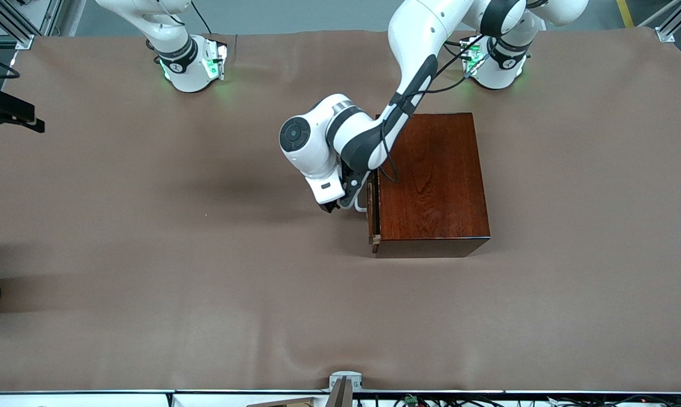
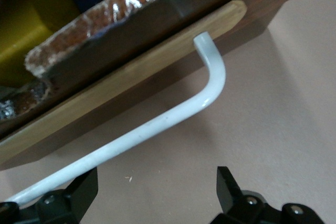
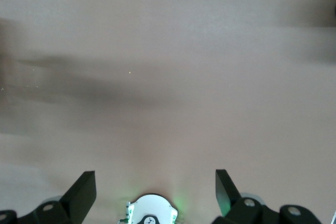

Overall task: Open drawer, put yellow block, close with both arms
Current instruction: 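Push the drawer shut into the box with the left gripper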

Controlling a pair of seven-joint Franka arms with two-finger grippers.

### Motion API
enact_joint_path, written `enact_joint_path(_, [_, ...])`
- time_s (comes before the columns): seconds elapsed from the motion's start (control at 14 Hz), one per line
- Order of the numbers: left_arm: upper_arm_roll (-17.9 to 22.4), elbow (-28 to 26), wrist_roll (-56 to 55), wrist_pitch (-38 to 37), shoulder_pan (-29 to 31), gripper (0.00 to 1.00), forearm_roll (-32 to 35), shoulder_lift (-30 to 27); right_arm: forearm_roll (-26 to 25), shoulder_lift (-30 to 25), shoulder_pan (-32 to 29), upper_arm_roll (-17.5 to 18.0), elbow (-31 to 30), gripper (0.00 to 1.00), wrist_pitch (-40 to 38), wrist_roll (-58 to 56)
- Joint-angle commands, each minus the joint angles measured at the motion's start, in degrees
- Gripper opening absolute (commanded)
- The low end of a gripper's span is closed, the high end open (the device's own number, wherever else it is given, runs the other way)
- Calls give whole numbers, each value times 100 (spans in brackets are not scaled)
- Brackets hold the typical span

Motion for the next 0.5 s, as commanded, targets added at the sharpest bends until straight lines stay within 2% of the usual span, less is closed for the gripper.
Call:
enact_joint_path(0.0, [35,-15,-9,-289,32,100,55,-73,-61,-673,-57,80,-919,100,382,-97])
enact_joint_path(0.14, [61,-15,-9,-412,76,100,55,-73,-79,-1061,13,89,-1483,100,839,-89])
enact_joint_path(0.43, [131,-15,-527,-545,129,100,82,-64,-114,-1045,13,88,-1415,100,815,-62])
